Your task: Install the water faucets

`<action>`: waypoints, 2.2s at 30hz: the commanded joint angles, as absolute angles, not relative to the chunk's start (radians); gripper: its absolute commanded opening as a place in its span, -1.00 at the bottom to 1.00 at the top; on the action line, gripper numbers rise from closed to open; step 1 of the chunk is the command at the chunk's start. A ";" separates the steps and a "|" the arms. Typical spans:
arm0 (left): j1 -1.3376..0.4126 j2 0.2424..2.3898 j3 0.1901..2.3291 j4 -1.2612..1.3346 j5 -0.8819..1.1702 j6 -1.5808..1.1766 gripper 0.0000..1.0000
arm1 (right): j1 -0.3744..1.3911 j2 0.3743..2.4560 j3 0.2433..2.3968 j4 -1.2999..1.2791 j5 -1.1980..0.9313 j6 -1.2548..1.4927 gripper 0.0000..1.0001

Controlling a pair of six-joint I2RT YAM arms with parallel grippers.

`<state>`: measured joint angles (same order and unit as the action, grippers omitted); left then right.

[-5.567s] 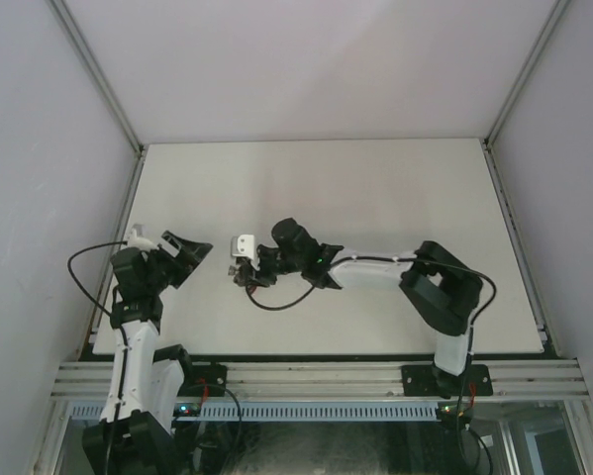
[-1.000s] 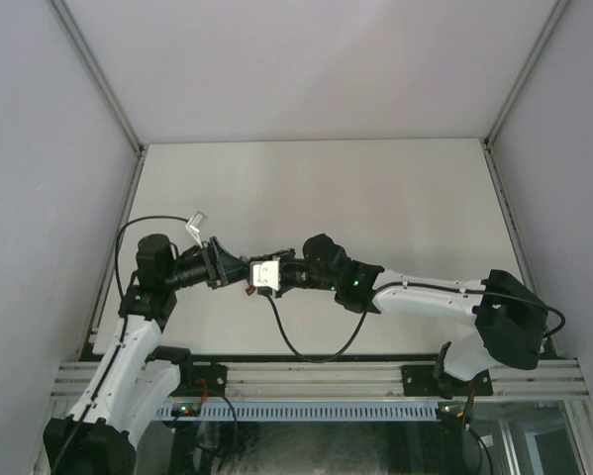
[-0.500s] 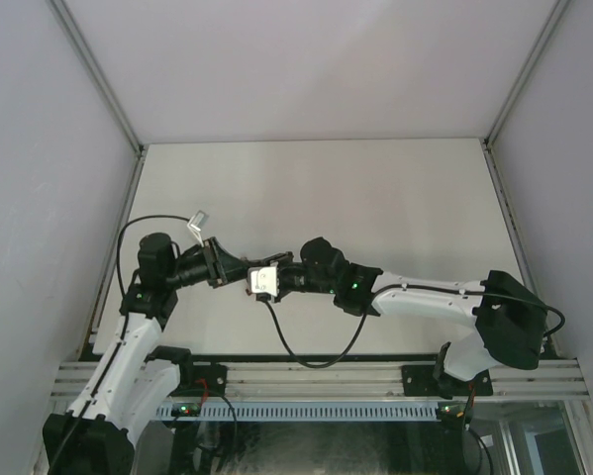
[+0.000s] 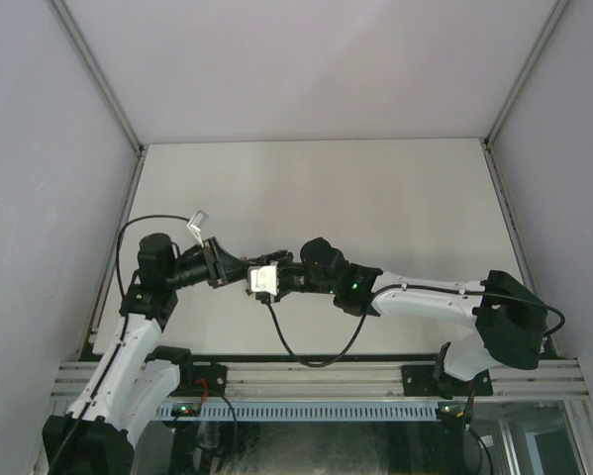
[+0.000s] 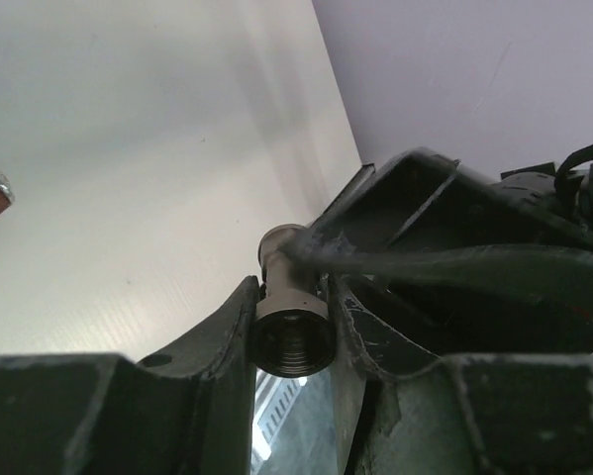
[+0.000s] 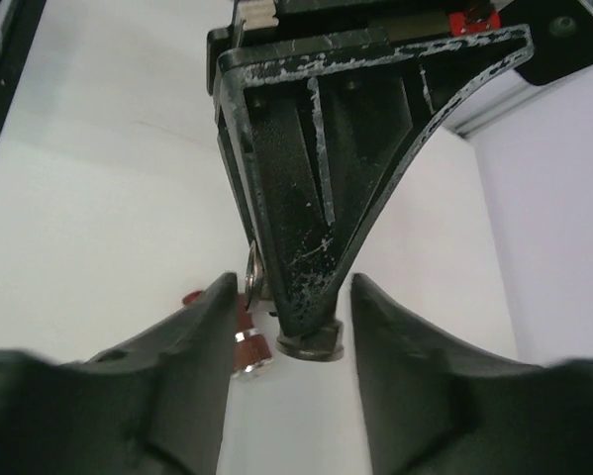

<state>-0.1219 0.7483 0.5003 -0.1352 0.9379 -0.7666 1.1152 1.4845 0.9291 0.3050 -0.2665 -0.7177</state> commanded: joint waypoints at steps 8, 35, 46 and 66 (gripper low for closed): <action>-0.034 0.694 0.497 -0.051 0.845 -0.750 -1.00 | 0.889 1.336 0.951 0.371 -0.415 -0.116 0.54; 0.099 1.240 0.589 0.094 0.510 -0.685 -1.00 | 0.871 1.864 0.991 0.381 -0.061 1.189 0.48; 0.063 1.621 0.856 0.255 0.599 -0.636 -0.99 | 0.994 1.834 0.879 0.474 0.112 1.333 0.57; 0.012 1.779 0.849 0.147 0.617 -0.555 -0.99 | 1.023 1.981 0.895 0.621 0.049 1.552 0.46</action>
